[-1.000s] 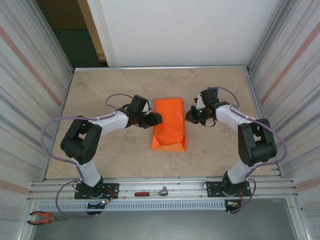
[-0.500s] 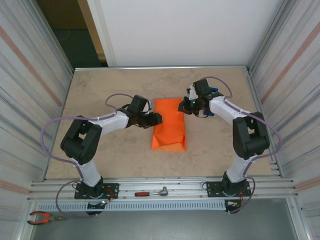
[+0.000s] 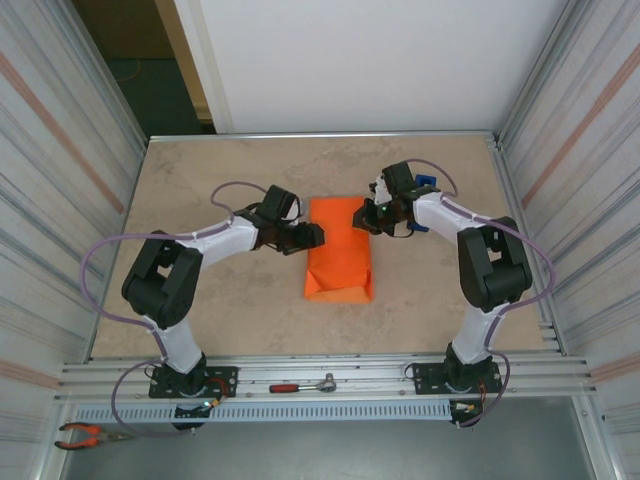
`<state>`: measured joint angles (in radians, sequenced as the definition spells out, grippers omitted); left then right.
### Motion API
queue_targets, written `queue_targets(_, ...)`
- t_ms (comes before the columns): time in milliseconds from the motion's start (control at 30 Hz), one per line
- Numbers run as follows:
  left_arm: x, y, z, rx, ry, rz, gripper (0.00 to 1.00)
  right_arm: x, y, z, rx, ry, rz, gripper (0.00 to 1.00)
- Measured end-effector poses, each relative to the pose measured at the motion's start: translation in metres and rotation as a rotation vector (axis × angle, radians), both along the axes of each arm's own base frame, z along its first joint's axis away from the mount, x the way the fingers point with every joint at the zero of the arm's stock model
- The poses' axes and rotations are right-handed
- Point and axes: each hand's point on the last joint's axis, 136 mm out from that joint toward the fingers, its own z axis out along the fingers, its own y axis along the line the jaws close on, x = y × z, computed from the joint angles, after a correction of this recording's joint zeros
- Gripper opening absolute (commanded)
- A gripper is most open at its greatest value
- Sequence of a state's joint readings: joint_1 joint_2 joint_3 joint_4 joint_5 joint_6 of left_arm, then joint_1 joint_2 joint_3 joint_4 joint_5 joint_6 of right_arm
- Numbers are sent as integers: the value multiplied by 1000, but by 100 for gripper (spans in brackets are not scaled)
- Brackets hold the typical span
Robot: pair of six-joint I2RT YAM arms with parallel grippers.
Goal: Wrap the gift box in paper
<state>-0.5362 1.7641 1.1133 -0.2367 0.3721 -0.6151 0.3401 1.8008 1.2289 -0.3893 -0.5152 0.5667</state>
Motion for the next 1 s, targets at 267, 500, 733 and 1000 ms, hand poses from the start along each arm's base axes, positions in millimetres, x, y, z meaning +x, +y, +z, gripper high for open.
queue_targets(267, 16, 20, 84, -73, -216, 13, 81, -9, -18, 71, -42, -201, -31, 98)
queue_targets(500, -10, 31, 104, -126, -322, 24, 86, -40, -40, 54, -128, -196, -75, 98)
queue_targets(733, -15, 32, 51, -62, -219, 28, 86, -41, -44, 18, -158, -119, -78, 98)
queue_targets(1000, 57, 10, 33, -69, -187, 49, 85, 18, -40, 14, -100, -120, -136, 98)
